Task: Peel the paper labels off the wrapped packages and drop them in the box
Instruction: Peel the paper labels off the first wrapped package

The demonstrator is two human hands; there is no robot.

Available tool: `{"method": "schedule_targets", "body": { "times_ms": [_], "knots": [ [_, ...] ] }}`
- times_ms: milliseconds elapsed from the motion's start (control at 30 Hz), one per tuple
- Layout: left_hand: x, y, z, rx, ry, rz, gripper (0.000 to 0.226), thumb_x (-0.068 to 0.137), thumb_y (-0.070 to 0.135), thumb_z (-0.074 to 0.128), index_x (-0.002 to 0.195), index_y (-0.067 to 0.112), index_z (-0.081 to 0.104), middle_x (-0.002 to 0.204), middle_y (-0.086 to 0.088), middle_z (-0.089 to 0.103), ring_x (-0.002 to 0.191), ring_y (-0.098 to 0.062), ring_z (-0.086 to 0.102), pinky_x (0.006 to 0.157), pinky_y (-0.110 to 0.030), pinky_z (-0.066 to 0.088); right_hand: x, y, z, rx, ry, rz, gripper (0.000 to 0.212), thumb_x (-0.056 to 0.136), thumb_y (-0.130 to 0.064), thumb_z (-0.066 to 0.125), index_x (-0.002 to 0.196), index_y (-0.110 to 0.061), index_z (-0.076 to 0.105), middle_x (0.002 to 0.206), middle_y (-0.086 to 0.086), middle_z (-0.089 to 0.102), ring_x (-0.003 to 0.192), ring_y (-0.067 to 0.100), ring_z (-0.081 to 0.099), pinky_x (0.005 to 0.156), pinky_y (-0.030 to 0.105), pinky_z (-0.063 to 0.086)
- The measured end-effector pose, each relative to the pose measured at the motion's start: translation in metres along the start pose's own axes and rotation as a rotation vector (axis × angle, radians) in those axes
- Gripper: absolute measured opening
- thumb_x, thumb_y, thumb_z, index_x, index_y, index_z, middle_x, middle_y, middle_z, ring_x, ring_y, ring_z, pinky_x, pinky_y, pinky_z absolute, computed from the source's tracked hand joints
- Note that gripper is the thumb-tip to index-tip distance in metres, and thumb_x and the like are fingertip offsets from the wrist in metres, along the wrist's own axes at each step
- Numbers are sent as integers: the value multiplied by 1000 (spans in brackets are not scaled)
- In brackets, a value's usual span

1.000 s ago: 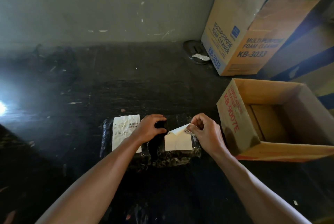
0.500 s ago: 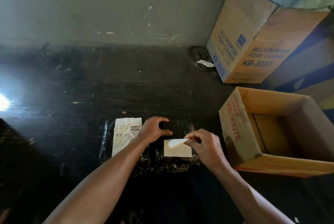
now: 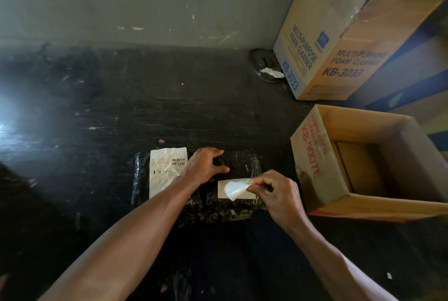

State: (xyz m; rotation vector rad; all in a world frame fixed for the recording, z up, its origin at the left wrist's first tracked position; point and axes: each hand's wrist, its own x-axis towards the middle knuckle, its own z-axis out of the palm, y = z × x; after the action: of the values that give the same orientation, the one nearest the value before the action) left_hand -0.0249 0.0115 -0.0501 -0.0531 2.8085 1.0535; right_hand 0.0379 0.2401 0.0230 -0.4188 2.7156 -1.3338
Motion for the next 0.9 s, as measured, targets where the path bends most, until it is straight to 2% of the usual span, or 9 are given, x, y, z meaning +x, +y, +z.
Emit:
{"method": "schedule_targets", "body": {
  "times_ms": [433, 567, 767, 833, 900],
  "knots": [
    [-3, 6, 2, -5, -18, -22, 70, 76, 43, 80, 138, 21, 55, 143, 0, 54, 134, -17, 47, 110, -36, 34, -48, 3, -19, 70, 46, -84, 12, 82, -16, 78, 93, -20, 78, 95, -13, 70, 93, 6, 70, 79, 21, 57],
    [-2, 7, 2, -2, -25, -37, 70, 76, 44, 80, 138, 22, 55, 141, -1, 55, 132, -17, 48, 109, -35, 35, -67, 0, -27, 75, 2, -124, 12, 84, -37, 68, 92, -32, 74, 96, -16, 68, 94, 4, 69, 79, 17, 55],
    [-6, 10, 2, 10, -31, -60, 71, 76, 43, 80, 138, 20, 56, 140, -3, 57, 132, -19, 49, 111, -39, 37, -86, -3, -43, 109, -7, -106, 12, 81, -30, 72, 90, -36, 75, 102, -18, 68, 94, 5, 70, 77, 18, 56],
    [-7, 11, 1, 15, -31, -61, 70, 77, 43, 80, 138, 18, 55, 140, -4, 57, 131, -19, 50, 110, -36, 38, -88, -9, -61, 91, 10, -121, 14, 80, -31, 70, 89, -42, 72, 102, -20, 68, 95, 5, 69, 78, 16, 56],
    [-7, 14, -1, 22, -32, -62, 70, 77, 43, 80, 138, 19, 55, 140, -4, 57, 131, -19, 51, 108, -33, 37, -85, -9, -82, 65, 20, -114, 13, 80, -32, 70, 89, -41, 73, 100, -21, 68, 95, 5, 68, 78, 16, 55]
  ]
}}
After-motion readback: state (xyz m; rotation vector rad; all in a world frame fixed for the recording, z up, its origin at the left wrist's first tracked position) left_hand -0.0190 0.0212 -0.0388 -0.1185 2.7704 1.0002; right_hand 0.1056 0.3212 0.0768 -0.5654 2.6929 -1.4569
